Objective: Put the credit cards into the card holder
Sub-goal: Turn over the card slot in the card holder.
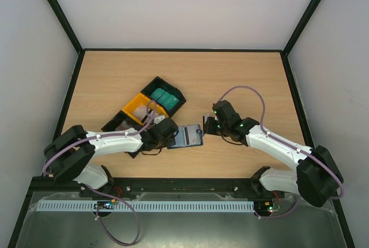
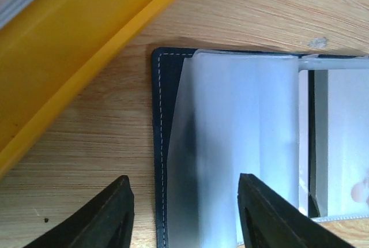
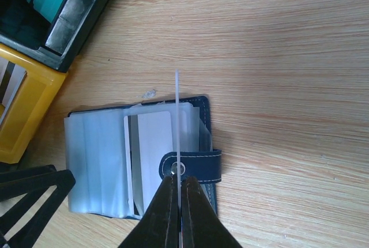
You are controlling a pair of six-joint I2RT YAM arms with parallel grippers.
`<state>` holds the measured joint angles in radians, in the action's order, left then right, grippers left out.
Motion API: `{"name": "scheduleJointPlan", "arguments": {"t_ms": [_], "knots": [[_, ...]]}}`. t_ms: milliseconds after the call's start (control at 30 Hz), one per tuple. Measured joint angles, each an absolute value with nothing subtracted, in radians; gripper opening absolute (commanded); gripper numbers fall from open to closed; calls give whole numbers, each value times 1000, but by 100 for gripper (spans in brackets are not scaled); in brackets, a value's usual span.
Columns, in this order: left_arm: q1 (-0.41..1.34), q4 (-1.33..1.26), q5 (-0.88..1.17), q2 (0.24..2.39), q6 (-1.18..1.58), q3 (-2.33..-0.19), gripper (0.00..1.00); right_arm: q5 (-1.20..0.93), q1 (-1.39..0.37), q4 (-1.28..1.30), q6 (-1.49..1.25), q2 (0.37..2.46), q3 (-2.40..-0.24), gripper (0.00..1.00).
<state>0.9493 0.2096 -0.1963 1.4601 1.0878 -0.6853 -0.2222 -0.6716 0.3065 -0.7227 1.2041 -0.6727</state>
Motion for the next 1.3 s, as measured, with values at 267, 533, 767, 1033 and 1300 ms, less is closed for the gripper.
{"name": "scheduleJointPlan", "arguments": {"t_ms": [267,533,767,1033,1300], "knots": [[937,212,-178,1485,1071,-691,33,-234,-672,293,-723,1205,-655,2],[936,211,-172,1497,1058,-706,30,-234,-672,287,-725,1205,-653,2],[934,210,-166,1518,1058,-706,30,-234,-672,286,-725,1205,-653,2],[934,212,-166,1517,1058,-708,23,-234,-672,286,-726,1205,-653,2],[929,223,-179,1500,1057,-719,13,-234,-672,286,-726,1205,-653,2]]}}
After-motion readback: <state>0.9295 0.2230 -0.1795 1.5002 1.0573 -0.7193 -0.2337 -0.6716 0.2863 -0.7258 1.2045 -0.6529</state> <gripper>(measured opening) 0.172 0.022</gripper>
